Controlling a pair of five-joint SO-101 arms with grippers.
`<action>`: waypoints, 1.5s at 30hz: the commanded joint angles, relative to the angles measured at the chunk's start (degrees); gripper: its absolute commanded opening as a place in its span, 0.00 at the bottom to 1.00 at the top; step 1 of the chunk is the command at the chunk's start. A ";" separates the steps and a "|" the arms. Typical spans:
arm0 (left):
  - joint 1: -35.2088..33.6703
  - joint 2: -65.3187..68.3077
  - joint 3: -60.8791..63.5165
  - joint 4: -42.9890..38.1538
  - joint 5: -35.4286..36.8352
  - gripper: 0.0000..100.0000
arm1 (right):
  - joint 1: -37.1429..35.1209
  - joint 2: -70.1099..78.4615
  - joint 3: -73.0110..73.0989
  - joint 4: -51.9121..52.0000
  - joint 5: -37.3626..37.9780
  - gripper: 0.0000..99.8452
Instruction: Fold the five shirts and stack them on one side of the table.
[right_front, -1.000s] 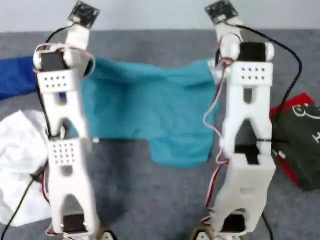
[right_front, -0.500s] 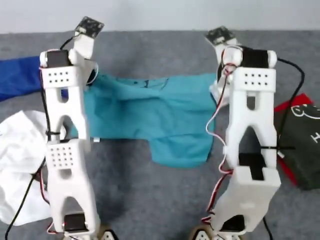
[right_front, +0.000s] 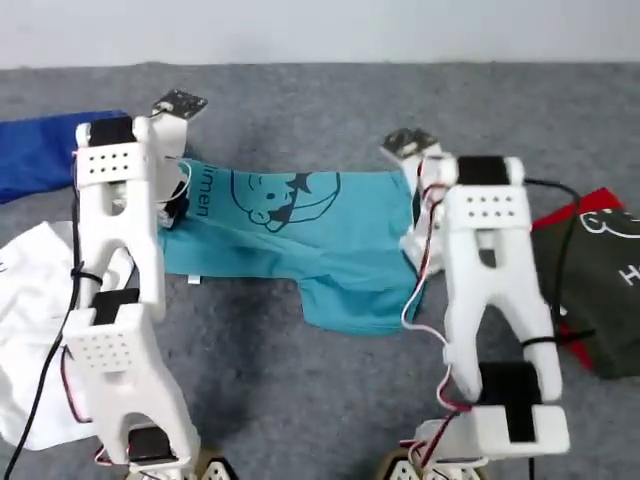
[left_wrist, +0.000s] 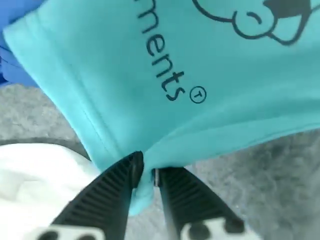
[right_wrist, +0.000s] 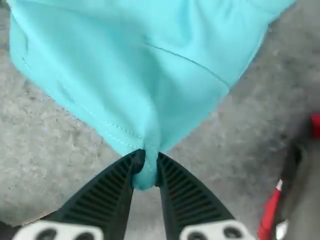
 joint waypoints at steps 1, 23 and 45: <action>-1.14 -3.69 0.92 -2.99 -0.79 0.01 | -1.63 -4.35 7.82 -6.64 0.79 0.01; -1.85 -3.60 14.02 -24.53 -4.75 0.01 | -11.47 -10.68 11.52 -7.08 -2.81 0.01; -1.85 -3.60 14.37 -12.57 -8.79 0.02 | -11.47 -9.19 16.79 -7.87 -2.64 0.13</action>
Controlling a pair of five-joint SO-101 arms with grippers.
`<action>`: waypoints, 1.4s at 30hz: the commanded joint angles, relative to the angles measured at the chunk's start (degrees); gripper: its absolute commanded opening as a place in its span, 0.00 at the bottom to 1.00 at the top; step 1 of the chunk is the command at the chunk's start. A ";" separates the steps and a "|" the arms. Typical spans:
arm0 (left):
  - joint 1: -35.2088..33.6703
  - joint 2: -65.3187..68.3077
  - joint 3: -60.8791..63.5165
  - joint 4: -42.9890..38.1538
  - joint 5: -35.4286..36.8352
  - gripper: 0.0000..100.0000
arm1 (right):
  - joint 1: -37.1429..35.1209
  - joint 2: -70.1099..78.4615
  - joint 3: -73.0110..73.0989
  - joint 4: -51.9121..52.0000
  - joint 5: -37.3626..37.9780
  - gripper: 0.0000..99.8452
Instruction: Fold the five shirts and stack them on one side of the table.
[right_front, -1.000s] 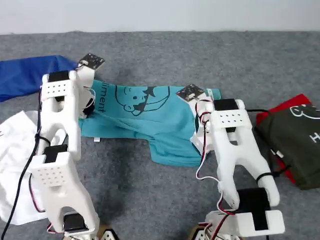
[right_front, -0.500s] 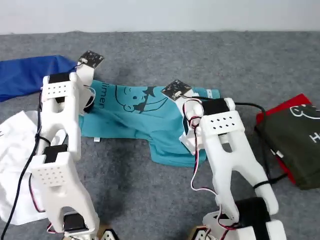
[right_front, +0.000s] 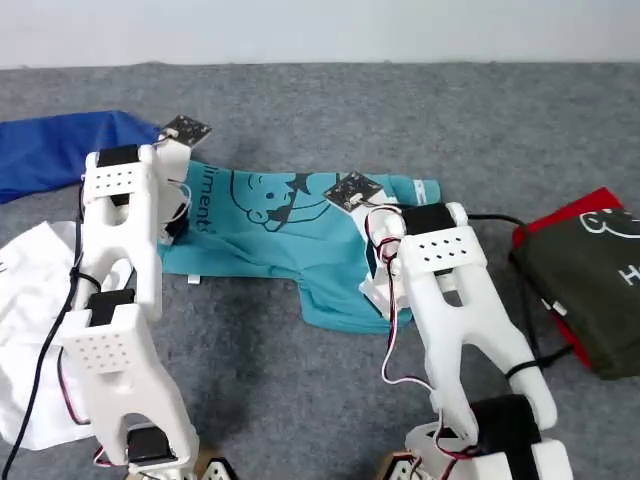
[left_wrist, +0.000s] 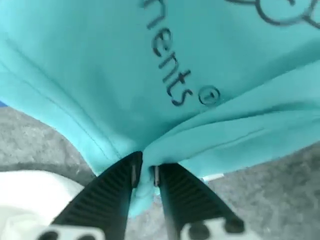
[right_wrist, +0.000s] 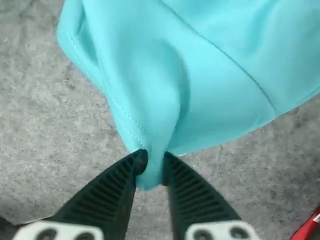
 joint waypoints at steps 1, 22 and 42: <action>-0.70 -3.52 -0.22 0.70 -2.11 0.02 | -0.22 -0.84 -0.26 0.31 -0.44 0.14; -0.70 0.00 -24.31 15.65 -1.58 0.13 | 7.96 -0.22 -3.60 -1.19 1.23 0.16; 1.23 -5.98 -9.27 15.82 -5.71 0.17 | 18.77 4.00 0.97 -17.98 -11.16 0.16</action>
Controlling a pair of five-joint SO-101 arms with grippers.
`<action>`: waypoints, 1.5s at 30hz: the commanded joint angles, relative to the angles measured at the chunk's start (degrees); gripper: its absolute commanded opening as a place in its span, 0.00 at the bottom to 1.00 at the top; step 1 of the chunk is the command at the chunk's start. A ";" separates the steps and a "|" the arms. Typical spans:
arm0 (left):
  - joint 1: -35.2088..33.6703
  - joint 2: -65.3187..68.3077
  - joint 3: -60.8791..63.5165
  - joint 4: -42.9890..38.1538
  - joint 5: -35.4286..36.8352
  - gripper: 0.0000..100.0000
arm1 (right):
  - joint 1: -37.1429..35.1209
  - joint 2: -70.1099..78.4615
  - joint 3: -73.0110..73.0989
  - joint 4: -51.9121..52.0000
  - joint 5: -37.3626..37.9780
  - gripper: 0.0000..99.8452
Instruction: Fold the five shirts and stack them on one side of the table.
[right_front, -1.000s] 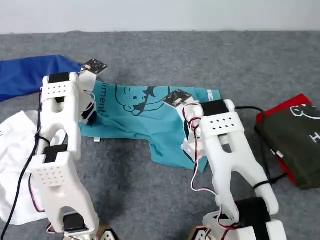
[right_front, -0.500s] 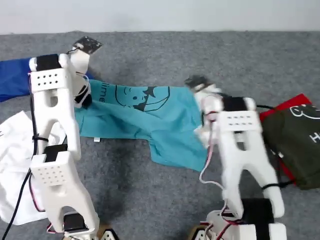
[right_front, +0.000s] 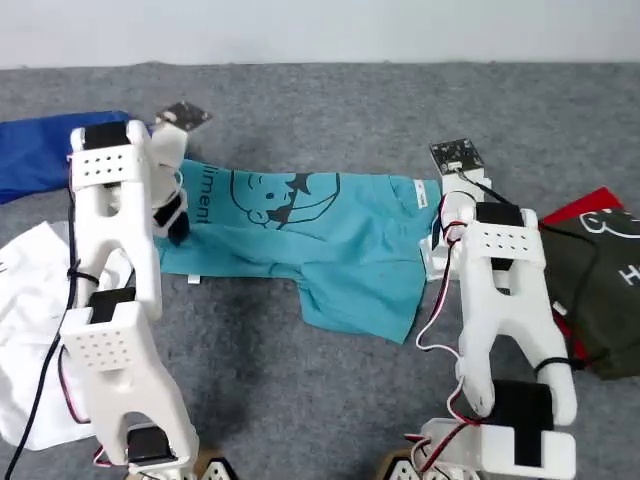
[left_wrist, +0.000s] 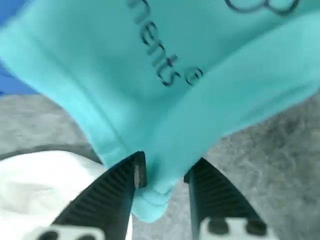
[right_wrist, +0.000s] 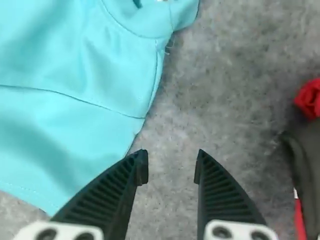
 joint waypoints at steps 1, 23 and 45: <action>2.20 -9.49 5.49 1.41 -2.90 0.18 | 0.57 -0.22 -0.26 -0.92 -0.62 0.16; -0.44 -18.11 26.24 -39.82 19.96 0.18 | 0.31 -0.66 -0.26 -0.22 -0.62 0.16; -3.34 8.79 -6.11 -37.27 20.84 0.18 | 0.31 -0.22 -0.26 -0.22 -0.53 0.16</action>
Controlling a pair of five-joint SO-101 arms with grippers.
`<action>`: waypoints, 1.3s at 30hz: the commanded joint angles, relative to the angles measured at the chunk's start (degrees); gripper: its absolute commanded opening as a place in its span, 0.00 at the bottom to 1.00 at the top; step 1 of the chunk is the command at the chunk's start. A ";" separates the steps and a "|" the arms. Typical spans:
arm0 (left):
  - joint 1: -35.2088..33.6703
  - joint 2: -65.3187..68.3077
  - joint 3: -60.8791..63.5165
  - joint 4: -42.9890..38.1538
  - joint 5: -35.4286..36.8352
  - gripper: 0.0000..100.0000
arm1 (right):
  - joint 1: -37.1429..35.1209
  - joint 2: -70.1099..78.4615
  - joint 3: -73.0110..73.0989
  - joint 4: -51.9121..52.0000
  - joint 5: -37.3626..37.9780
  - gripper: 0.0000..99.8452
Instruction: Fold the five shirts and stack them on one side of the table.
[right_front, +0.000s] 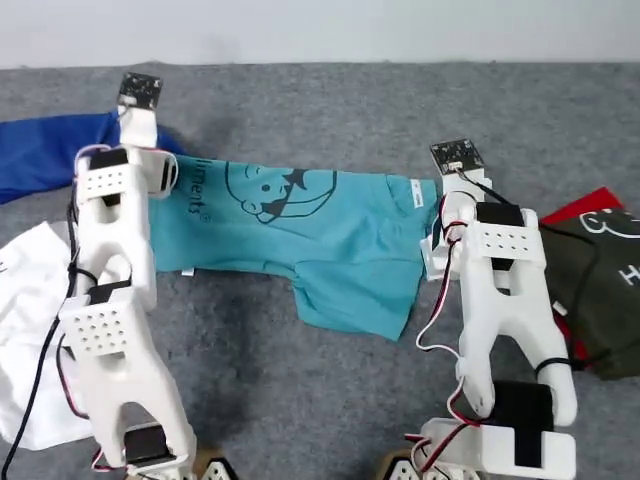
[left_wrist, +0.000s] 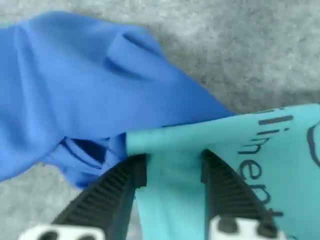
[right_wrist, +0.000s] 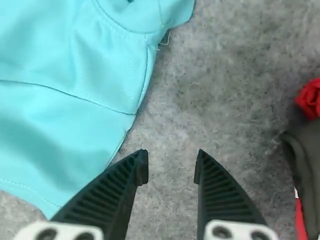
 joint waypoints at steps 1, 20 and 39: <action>0.79 -0.88 -10.95 9.23 0.79 0.18 | 0.13 -0.22 -0.26 -0.22 -0.44 0.16; -3.78 0.18 -30.90 43.87 4.22 0.18 | -10.07 -0.04 3.87 -8.31 2.20 0.16; -4.66 1.05 -12.62 43.96 4.48 0.18 | -5.85 20.70 -3.52 -12.62 2.20 0.16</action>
